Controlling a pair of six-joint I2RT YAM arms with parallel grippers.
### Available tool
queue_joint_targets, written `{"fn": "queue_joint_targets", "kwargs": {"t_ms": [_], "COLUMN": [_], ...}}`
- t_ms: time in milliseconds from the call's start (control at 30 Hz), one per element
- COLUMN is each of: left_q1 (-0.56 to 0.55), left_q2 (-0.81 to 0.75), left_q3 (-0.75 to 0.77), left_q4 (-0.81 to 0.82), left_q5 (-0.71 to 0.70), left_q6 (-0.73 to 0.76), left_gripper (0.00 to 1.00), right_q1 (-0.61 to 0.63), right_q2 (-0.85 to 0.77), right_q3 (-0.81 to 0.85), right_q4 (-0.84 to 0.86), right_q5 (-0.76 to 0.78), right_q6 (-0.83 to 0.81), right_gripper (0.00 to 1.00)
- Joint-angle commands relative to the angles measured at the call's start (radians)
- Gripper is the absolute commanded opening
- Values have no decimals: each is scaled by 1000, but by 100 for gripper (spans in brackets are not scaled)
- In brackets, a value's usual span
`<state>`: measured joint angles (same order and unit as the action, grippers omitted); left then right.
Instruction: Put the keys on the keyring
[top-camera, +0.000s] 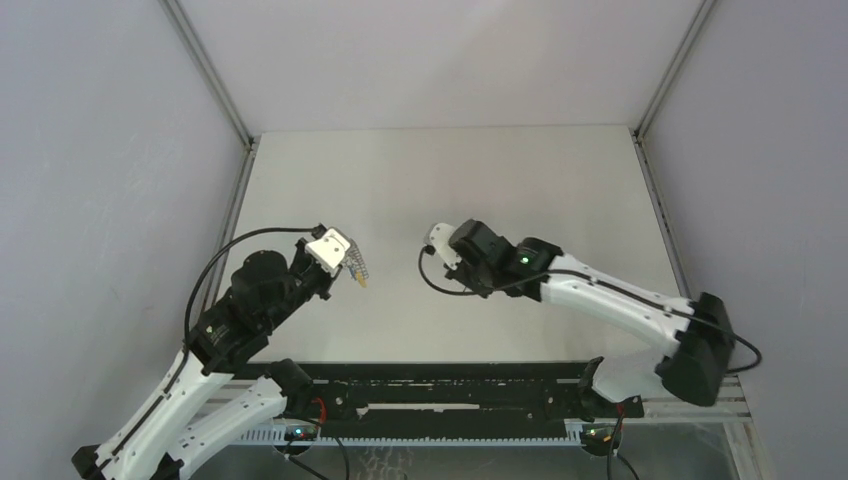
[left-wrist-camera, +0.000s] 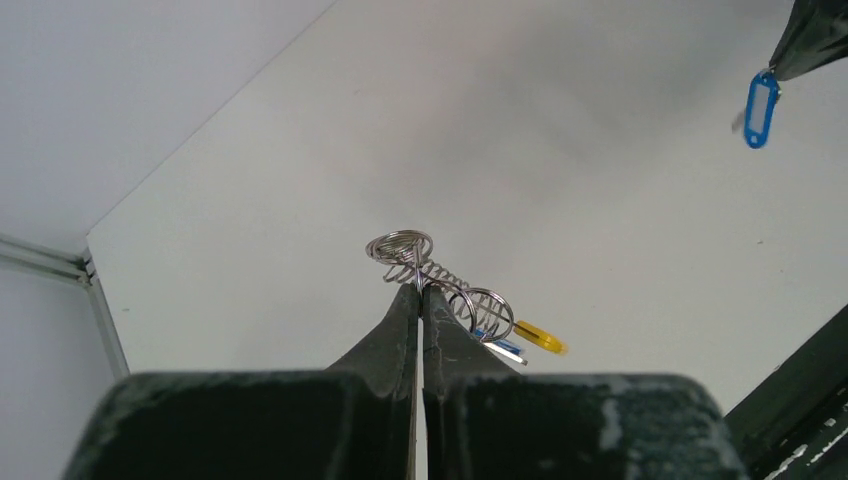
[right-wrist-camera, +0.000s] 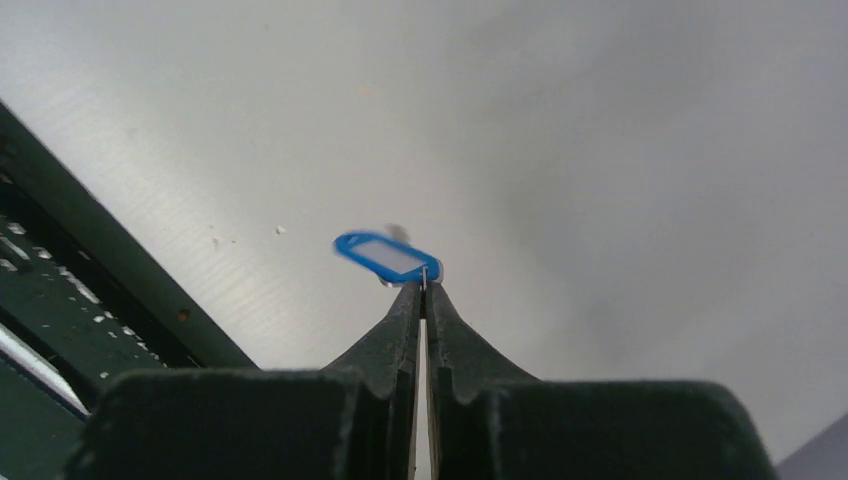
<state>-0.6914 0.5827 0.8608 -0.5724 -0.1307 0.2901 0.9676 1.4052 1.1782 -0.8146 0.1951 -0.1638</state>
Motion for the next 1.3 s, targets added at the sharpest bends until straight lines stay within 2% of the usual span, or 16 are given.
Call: {"fn": "queue_joint_targets", "kwargs": {"t_ms": [0,267,433,633,933,1100,1267], "left_q1": [6,6,-8,-101,-189,-212,-233], "left_q2": [5,66,132,255,334,305,278], "left_q3": [65,93,143,220,287,236,200], "left_q4": [35,35,44,-20,-67,-59,-53], "left_q5": [96,292,387,389,417,410,407], "left_q6": [8,37,43,168,366,394,395], "left_gripper": [0,0,0,0,0,0,0], "right_q1": [-20,-81,-127,-168,-220,-230,-285], "right_q2": [-187,-470,-544,-628,-642,-629,-561], "right_q3": [-99,-313,-391,-473,-485,-483,-482], "right_q4": [264,576,700,808,824,854,961], "right_q5": [-116,-365,-519,-678,-883,-982,-1197], "right_q6": [-84,-146,-148,-164,-235,-306,-272], "right_gripper": [0,0,0,0,0,0,0]}}
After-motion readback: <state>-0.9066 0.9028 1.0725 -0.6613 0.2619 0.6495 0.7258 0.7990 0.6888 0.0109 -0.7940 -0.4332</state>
